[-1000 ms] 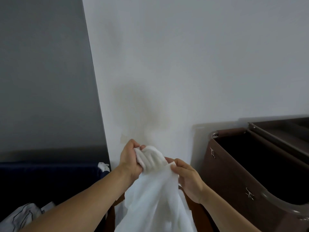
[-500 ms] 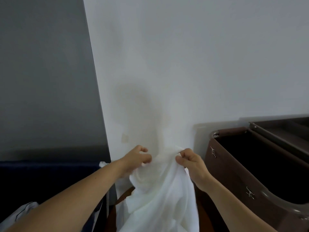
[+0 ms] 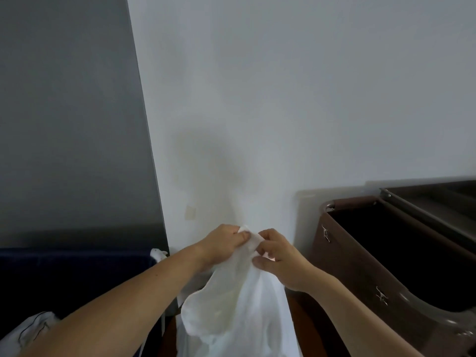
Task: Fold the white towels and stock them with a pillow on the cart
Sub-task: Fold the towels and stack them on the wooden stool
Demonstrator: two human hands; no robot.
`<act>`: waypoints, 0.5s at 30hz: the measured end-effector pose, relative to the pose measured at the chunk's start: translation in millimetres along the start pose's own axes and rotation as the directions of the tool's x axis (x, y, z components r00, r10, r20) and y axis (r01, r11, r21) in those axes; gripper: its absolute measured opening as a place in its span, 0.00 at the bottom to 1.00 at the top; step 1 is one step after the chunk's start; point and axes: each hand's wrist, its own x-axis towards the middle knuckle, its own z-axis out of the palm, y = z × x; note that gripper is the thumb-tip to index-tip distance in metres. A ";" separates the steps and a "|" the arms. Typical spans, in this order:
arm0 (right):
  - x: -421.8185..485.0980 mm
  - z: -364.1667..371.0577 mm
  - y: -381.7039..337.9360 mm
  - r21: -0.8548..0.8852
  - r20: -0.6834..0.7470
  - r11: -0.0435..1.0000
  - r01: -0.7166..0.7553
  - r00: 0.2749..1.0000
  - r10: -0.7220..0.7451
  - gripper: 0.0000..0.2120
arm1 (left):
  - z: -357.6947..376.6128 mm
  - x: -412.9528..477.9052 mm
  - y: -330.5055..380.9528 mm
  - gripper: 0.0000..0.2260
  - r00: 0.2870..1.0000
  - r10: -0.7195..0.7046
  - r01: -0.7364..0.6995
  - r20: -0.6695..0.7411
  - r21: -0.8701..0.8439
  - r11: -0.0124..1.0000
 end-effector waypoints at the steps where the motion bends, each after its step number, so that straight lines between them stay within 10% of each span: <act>1: -2.5 -0.4 -0.7 0.033 -0.029 0.999 0.003 1.000 -0.002 0.11 | -2.0 0.6 -0.8 0.12 0.999 0.009 -0.011 -0.046 -0.036 0.999; 9: -8.9 -34.7 -50.4 0.615 -0.155 0.787 0.056 0.987 0.051 0.07 | -5.7 0.5 3.1 0.15 0.955 0.127 -0.107 -0.269 0.090 0.990; 15: 10.6 -34.1 -53.9 0.467 -0.297 0.883 -0.045 0.933 0.204 0.06 | 10.6 -13.7 25.0 0.12 0.983 0.159 -0.179 -0.092 -0.268 0.947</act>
